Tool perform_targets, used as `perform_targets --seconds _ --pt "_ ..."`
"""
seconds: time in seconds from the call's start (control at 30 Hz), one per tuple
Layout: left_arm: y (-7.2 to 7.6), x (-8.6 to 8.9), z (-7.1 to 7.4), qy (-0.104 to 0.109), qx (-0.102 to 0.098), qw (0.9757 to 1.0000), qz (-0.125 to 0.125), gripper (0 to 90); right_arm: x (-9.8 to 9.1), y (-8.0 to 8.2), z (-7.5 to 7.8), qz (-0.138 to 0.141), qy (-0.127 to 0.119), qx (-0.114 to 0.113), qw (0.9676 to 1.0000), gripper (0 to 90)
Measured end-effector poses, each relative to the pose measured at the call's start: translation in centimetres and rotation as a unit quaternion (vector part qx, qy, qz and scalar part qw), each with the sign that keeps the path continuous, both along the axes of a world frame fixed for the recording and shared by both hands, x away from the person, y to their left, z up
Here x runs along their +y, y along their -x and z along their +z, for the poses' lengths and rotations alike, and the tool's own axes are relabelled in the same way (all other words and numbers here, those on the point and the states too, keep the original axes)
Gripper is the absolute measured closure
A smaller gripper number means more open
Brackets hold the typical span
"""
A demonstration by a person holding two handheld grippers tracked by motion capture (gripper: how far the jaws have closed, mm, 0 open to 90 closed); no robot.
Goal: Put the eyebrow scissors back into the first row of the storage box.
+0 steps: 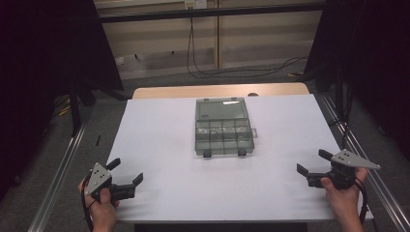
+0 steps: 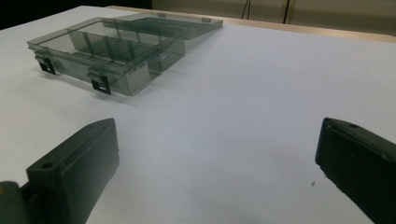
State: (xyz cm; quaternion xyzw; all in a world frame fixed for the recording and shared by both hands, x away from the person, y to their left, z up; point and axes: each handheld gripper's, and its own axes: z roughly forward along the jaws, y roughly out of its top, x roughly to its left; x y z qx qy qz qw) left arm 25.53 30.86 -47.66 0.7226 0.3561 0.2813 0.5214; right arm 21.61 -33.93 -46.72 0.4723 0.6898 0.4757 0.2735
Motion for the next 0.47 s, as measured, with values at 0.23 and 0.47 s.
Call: perform_targets --seconds 0.23,0.47 --pt "0.0 -0.02 -0.01 -0.002 -0.001 1.0 -0.001 0.0 -0.76 0.18 -0.02 -0.009 -0.004 -0.002 0.9999 0.0" --pt "-0.01 -0.21 -0.05 0.005 -0.001 1.0 0.002 0.0 -1.11 0.14 -0.29 -0.014 -0.01 0.002 0.9998 0.0"
